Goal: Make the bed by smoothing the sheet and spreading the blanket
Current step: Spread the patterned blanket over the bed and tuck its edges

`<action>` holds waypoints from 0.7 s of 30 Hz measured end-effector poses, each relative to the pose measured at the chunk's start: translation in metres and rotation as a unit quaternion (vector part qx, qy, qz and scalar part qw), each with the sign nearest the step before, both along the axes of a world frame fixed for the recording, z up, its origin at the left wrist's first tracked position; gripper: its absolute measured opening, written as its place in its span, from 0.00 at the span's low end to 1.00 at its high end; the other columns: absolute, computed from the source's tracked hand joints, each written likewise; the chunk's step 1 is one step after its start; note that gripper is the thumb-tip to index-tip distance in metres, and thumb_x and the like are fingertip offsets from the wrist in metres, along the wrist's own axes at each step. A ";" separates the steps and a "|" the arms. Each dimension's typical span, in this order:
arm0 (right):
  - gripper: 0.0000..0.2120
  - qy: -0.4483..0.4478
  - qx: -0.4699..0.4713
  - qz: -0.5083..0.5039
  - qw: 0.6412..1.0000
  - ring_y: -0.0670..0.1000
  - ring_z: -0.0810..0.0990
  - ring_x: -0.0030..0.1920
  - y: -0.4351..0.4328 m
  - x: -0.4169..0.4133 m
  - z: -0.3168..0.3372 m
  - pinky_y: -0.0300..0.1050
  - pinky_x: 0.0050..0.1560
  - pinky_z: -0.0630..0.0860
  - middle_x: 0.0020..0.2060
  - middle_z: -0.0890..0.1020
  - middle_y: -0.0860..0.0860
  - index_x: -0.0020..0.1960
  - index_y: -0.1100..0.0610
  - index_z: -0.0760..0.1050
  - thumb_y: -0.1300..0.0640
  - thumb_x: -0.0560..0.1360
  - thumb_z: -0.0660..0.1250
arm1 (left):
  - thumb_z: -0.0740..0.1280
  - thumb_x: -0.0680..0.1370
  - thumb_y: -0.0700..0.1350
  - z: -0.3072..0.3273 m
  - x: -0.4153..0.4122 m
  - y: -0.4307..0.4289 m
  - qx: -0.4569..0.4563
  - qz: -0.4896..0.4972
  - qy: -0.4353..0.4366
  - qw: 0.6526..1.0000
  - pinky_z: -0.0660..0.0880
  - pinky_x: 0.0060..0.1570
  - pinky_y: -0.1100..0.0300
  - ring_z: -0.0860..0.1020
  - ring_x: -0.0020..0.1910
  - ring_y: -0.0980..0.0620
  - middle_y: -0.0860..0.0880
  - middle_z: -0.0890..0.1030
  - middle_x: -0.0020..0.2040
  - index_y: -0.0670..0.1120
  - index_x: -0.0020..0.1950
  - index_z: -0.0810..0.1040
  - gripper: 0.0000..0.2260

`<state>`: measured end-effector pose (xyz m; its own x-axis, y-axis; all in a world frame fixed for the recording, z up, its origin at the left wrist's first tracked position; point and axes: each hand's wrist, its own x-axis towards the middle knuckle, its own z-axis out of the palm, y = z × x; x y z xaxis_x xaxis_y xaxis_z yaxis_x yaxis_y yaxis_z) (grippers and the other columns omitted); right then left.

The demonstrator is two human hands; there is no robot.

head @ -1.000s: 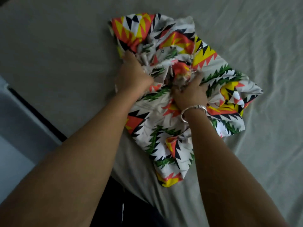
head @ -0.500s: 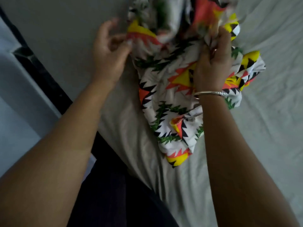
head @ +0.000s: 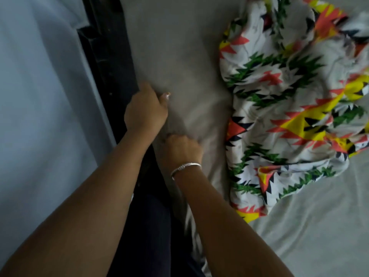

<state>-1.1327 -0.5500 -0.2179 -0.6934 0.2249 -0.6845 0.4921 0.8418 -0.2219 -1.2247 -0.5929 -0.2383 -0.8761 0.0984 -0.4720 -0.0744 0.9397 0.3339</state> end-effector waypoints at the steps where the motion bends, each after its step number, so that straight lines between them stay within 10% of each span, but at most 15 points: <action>1: 0.13 -0.008 -0.011 0.015 1.000 0.60 0.81 0.52 -0.006 -0.003 -0.002 0.47 0.45 0.76 0.50 0.82 0.55 0.55 0.56 0.78 0.55 0.79 0.57 | 0.62 0.78 0.55 -0.001 -0.004 -0.002 -0.010 0.006 -0.002 1.000 0.70 0.47 0.48 0.75 0.57 0.35 0.37 0.77 0.57 0.37 0.60 0.66 0.22; 21: 0.13 0.046 0.001 0.099 0.994 0.61 0.81 0.49 -0.010 -0.082 -0.006 0.46 0.41 0.72 0.48 0.82 0.56 0.52 0.56 0.78 0.51 0.78 0.58 | 0.58 0.80 0.47 -0.014 -0.062 -0.036 0.108 0.040 0.022 0.993 0.67 0.35 0.54 0.72 0.36 0.46 0.50 0.71 0.33 0.45 0.44 0.68 0.08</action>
